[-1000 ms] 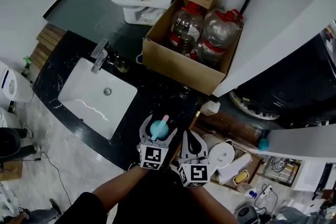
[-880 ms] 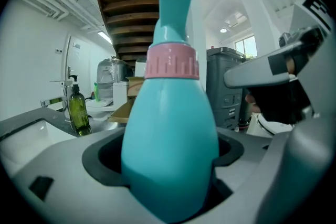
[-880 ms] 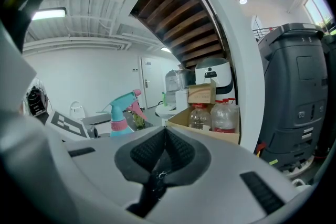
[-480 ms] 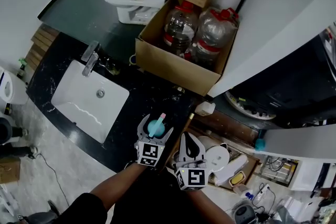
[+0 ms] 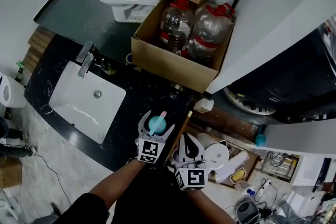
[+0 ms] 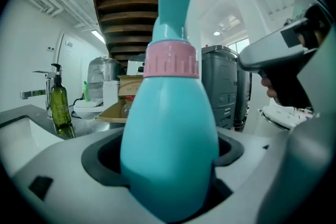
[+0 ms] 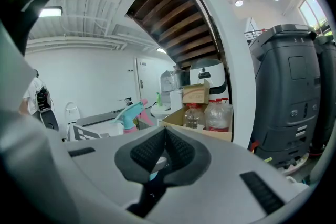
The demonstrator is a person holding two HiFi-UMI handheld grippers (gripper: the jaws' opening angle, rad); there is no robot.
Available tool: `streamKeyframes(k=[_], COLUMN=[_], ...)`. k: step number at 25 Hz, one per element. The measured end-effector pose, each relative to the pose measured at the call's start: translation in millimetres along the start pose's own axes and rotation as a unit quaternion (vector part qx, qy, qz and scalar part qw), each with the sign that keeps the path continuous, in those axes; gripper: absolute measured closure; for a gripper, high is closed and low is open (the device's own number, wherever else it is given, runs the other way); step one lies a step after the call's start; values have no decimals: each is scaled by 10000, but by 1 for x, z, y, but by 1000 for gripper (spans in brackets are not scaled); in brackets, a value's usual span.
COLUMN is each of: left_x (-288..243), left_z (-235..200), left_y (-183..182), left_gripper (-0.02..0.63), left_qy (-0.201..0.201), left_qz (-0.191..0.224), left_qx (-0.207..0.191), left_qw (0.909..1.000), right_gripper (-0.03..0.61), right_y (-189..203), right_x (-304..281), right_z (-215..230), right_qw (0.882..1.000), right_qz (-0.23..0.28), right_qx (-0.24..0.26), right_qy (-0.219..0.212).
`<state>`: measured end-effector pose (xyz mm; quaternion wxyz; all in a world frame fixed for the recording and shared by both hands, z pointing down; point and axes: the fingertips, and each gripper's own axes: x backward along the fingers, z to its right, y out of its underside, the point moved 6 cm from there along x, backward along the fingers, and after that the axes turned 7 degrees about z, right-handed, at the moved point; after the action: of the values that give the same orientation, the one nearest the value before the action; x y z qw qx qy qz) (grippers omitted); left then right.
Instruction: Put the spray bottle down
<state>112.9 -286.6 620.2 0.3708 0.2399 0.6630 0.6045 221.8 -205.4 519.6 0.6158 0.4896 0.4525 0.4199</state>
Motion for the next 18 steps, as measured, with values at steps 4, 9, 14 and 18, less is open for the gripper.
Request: streamKeyframes(k=[4,9,14,18], left_x=[-1,2,12,27], left_z=[2,3,1,-1], left_y=[3,17,5,-4], left_gripper=[172,144,141,141], left_qy=[124,232,265,221], left_qz=[-168,-369,-232,-124], left_qx=[8,53,153,270], left_qw=[9998,9990,9993,9993], right_gripper=[561,561,561,561], right_y=[4,4,4,5], right_x=[1,0,7,13], right_z=[-8,-7,-5,-17], right_qw=[9998,9996,9997,9998], right_qz=[-106,-203,-246,-210], right_qx=[-62,80,48,33], right_qy=[-125,-179,-50,-63])
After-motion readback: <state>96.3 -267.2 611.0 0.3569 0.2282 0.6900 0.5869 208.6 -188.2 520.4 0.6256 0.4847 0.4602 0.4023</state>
